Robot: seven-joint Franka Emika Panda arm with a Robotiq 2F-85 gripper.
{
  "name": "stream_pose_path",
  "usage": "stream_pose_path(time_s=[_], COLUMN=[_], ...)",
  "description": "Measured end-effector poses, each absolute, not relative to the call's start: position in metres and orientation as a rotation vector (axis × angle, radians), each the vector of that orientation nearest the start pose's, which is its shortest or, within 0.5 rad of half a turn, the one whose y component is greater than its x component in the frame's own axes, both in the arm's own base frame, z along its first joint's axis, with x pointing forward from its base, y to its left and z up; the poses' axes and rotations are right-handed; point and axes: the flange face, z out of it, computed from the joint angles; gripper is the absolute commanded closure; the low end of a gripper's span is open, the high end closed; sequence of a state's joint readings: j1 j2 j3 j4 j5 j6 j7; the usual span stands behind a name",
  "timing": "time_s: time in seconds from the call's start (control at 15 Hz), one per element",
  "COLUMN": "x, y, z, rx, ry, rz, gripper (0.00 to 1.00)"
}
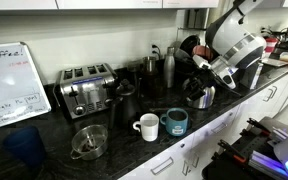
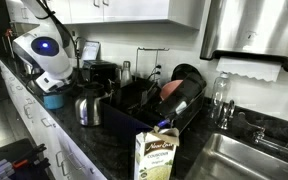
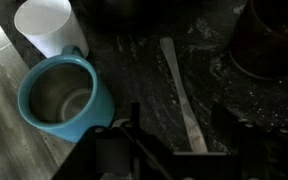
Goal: Remove the knife from the dish rack and place it on the counter
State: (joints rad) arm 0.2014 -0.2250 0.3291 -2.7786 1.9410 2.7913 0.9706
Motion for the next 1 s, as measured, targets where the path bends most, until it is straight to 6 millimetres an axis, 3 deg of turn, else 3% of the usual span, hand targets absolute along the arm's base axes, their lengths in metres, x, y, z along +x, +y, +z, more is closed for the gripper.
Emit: stream_pose_path(time_s=[0.2, 0.53, 1.0], x=[0.332, 0.333, 0.329], y=[0.136, 0.149, 0.147], z=[0.277, 0.314, 0.314], rx=[-1.131, -1.298, -1.304], ry=[2.179, 2.062, 2.059], rz=[0.42, 0.365, 0.363], gripper=[0.0, 0.0, 0.0])
